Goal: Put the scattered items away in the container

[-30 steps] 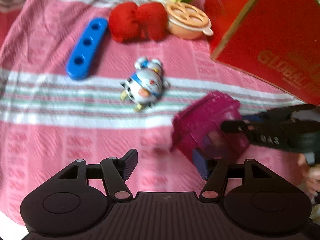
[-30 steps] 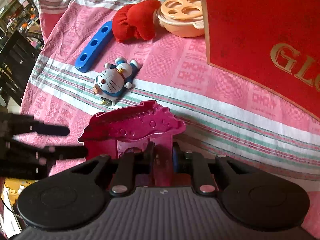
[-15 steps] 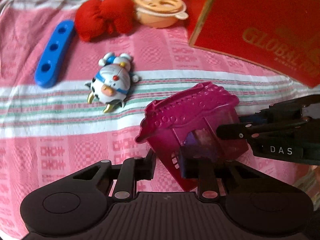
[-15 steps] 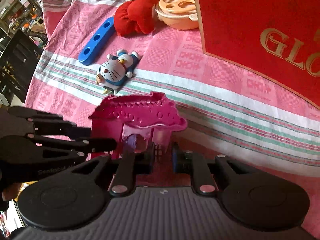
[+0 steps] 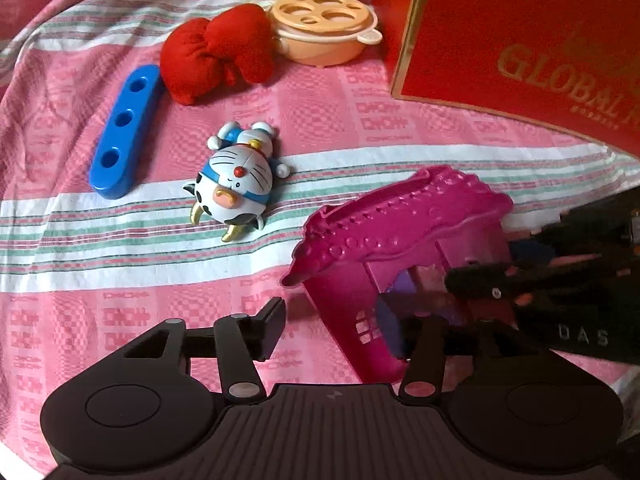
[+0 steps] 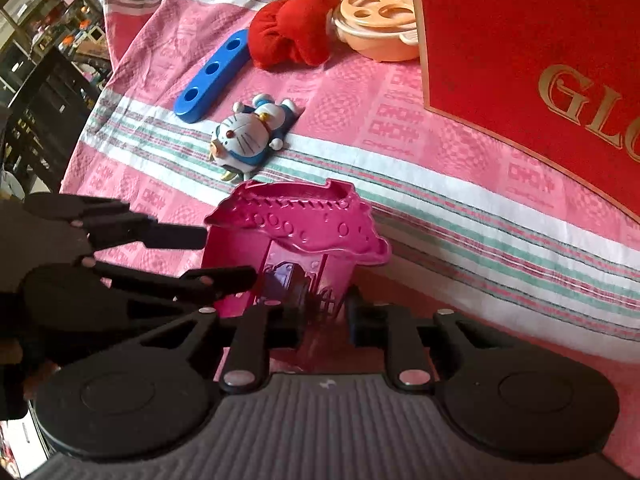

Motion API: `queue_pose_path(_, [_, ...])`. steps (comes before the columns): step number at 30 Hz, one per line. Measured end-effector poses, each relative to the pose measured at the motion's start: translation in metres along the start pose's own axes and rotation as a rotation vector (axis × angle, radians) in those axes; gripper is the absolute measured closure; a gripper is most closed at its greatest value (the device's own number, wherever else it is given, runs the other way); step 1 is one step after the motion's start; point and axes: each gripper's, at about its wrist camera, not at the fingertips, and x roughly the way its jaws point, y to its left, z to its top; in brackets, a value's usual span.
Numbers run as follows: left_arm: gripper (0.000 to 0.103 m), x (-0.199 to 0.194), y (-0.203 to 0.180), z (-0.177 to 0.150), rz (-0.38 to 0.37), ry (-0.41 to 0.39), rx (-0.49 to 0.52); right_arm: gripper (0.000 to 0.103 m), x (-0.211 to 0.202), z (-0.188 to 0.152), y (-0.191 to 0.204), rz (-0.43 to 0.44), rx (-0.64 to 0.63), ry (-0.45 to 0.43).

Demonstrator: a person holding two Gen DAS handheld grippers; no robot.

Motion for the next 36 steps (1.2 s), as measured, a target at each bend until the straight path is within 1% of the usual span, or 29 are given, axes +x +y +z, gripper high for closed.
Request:
queue_pose_path(1, [0.038, 0.001, 0.000, 0.001, -0.007, -0.001, -0.005, 0.081, 0.000, 0.000, -0.002, 0.003, 0.009, 0.004])
queue_pose_path(3, [0.038, 0.001, -0.002, 0.002, -0.011, -0.008, 0.002, 0.082, 0.000, -0.001, -0.005, 0.001, 0.040, 0.013])
queue_pose_path(4, [0.044, 0.002, -0.004, 0.003, -0.021, -0.008, 0.020, 0.081, -0.001, -0.002, -0.007, -0.004, 0.054, 0.016])
queue_pose_path(5, [0.063, 0.002, -0.004, 0.004, -0.037, -0.006, 0.037, 0.081, -0.002, -0.004, -0.008, -0.008, 0.066, 0.014])
queue_pose_path(6, [0.072, 0.002, -0.005, 0.004, -0.059, -0.005, 0.052, 0.081, -0.003, -0.004, -0.008, -0.014, 0.079, 0.014])
queue_pose_path(7, [0.073, 0.002, -0.006, 0.005, -0.074, -0.001, 0.064, 0.081, -0.003, -0.004, -0.008, -0.021, 0.094, 0.016])
queue_pose_path(11, [0.076, 0.000, -0.011, 0.003, -0.074, -0.010, 0.125, 0.078, -0.001, -0.003, -0.007, -0.052, 0.117, 0.015])
queue_pose_path(13, [0.076, -0.001, -0.009, 0.002, -0.094, -0.008, 0.158, 0.077, 0.000, -0.001, -0.009, -0.060, 0.151, 0.004])
queue_pose_path(15, [0.074, 0.000, -0.004, 0.002, -0.117, -0.006, 0.170, 0.077, 0.001, 0.000, -0.010, -0.067, 0.178, -0.004])
queue_pose_path(17, [0.064, 0.001, -0.002, 0.003, -0.127, 0.001, 0.181, 0.077, 0.000, -0.001, -0.008, -0.075, 0.192, -0.010])
queue_pose_path(18, [0.061, 0.001, -0.001, 0.002, -0.121, 0.000, 0.188, 0.077, -0.001, -0.002, -0.007, -0.079, 0.195, -0.012])
queue_pose_path(19, [0.050, 0.002, 0.000, 0.001, -0.115, -0.003, 0.197, 0.077, -0.002, -0.003, -0.005, -0.085, 0.199, -0.012])
queue_pose_path(20, [0.045, 0.003, 0.001, 0.001, -0.116, -0.004, 0.205, 0.076, -0.002, -0.003, -0.005, -0.090, 0.206, -0.012])
queue_pose_path(23, [0.039, 0.004, 0.007, 0.000, -0.128, -0.011, 0.215, 0.076, -0.003, -0.006, -0.004, -0.098, 0.237, -0.017])
queue_pose_path(24, [0.041, 0.005, 0.009, 0.000, -0.142, -0.009, 0.213, 0.077, -0.002, -0.006, -0.003, -0.106, 0.245, -0.019])
queue_pose_path(25, [0.055, 0.006, 0.010, 0.001, -0.152, -0.005, 0.210, 0.083, -0.001, -0.006, 0.000, -0.109, 0.252, -0.027])
queue_pose_path(26, [0.067, 0.006, 0.012, 0.002, -0.165, -0.001, 0.204, 0.084, -0.002, -0.006, 0.003, -0.121, 0.251, -0.037])
queue_pose_path(27, [0.069, 0.005, 0.014, 0.002, -0.188, 0.001, 0.198, 0.084, -0.002, -0.005, 0.007, -0.131, 0.241, -0.040])
queue_pose_path(30, [0.071, 0.004, 0.020, 0.002, -0.194, -0.001, 0.189, 0.085, -0.002, -0.004, 0.016, -0.153, 0.238, -0.047])
queue_pose_path(31, [0.077, 0.004, 0.021, 0.001, -0.196, -0.004, 0.192, 0.085, -0.002, -0.004, 0.016, -0.154, 0.244, -0.045])
queue_pose_path(36, [0.077, 0.007, 0.029, 0.003, -0.231, -0.007, 0.193, 0.084, 0.001, -0.004, 0.018, -0.165, 0.258, -0.038])
